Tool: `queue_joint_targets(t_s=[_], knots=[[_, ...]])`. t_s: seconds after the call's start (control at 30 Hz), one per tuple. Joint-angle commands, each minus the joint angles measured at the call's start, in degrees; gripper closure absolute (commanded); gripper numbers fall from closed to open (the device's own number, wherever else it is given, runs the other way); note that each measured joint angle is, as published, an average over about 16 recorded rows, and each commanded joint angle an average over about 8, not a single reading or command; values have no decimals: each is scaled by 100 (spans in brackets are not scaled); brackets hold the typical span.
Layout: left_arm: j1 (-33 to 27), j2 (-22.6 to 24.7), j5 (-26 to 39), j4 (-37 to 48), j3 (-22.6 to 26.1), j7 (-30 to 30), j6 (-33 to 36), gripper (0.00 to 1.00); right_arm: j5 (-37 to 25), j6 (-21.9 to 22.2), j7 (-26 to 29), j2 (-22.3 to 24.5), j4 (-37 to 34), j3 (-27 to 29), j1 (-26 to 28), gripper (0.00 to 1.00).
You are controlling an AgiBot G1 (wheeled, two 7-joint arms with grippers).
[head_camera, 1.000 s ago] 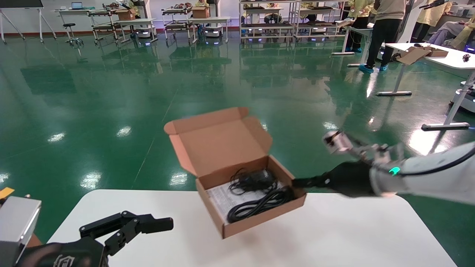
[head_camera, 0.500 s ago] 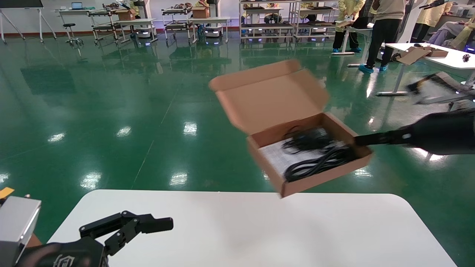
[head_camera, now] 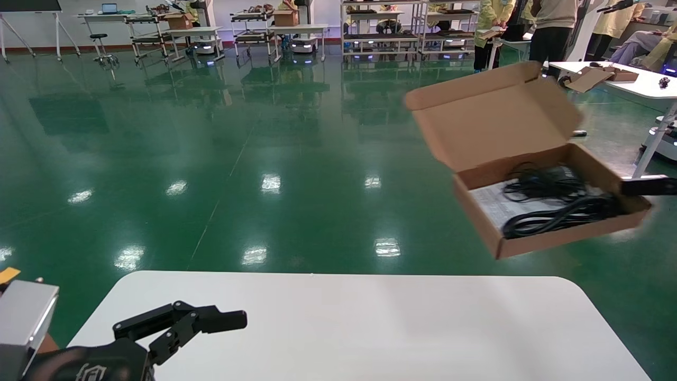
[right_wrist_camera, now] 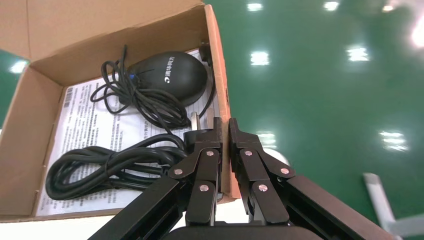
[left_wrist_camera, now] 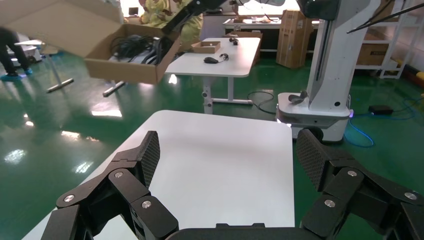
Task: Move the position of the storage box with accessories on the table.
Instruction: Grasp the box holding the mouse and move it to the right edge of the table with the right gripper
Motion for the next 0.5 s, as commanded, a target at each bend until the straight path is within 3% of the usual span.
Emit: queue_joint_targets(t_s=[0.03,0.5], knots=[[0,0,0,0,0,0,0,0,-24,102,-45,94,-43,-15,12,100],[0,0,0,0,0,0,0,0,302,715,-368,366,-245,217,-1021,100]])
